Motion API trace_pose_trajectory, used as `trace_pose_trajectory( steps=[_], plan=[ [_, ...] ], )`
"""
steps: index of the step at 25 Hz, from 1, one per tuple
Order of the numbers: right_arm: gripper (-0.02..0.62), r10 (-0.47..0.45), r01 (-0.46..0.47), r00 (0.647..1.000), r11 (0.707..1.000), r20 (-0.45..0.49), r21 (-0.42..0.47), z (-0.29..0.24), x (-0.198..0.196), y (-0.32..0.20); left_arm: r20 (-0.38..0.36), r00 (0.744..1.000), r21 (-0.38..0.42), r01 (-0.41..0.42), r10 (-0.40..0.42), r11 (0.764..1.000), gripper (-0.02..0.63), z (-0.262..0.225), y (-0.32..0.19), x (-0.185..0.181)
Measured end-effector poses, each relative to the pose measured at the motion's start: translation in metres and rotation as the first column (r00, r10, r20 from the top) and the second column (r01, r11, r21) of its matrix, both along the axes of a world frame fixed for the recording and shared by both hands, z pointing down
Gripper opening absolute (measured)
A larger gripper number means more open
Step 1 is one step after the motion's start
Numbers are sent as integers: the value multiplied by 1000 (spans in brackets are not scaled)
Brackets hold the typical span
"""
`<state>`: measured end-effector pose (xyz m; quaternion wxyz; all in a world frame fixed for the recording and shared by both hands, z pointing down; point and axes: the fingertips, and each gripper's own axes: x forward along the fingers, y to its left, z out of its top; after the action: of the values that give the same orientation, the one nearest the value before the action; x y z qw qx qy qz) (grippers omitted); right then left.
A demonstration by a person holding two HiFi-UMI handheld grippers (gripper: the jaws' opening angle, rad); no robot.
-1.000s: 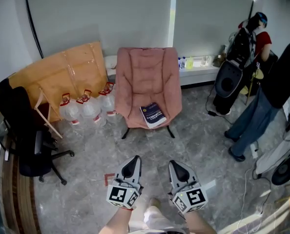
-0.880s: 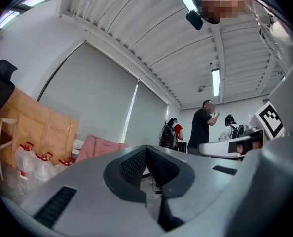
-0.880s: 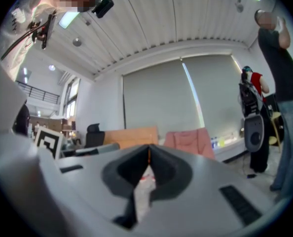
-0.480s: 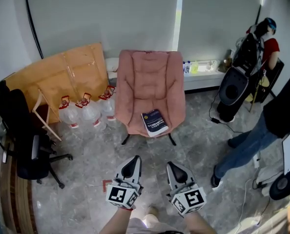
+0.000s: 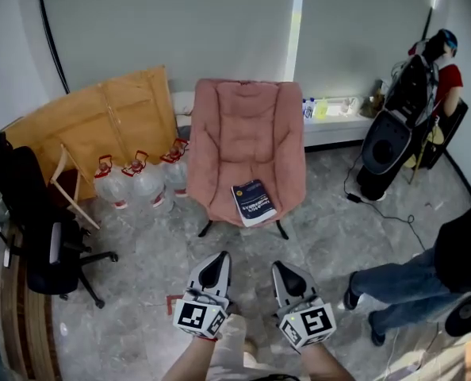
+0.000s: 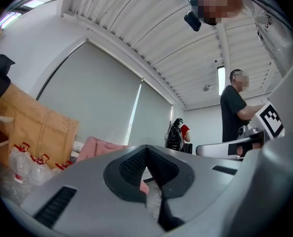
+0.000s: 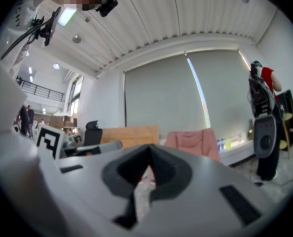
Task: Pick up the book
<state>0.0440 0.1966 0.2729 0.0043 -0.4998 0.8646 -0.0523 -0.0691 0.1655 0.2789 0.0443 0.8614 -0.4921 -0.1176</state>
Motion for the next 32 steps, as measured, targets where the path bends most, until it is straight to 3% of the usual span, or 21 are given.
trace_pose_trajectory(
  steps=[32],
  plan=[
    [12, 87, -87, 996, 996, 7, -30, 20, 2, -208, 15, 996, -42, -82, 83, 996, 9, 29, -213, 10]
  ],
)
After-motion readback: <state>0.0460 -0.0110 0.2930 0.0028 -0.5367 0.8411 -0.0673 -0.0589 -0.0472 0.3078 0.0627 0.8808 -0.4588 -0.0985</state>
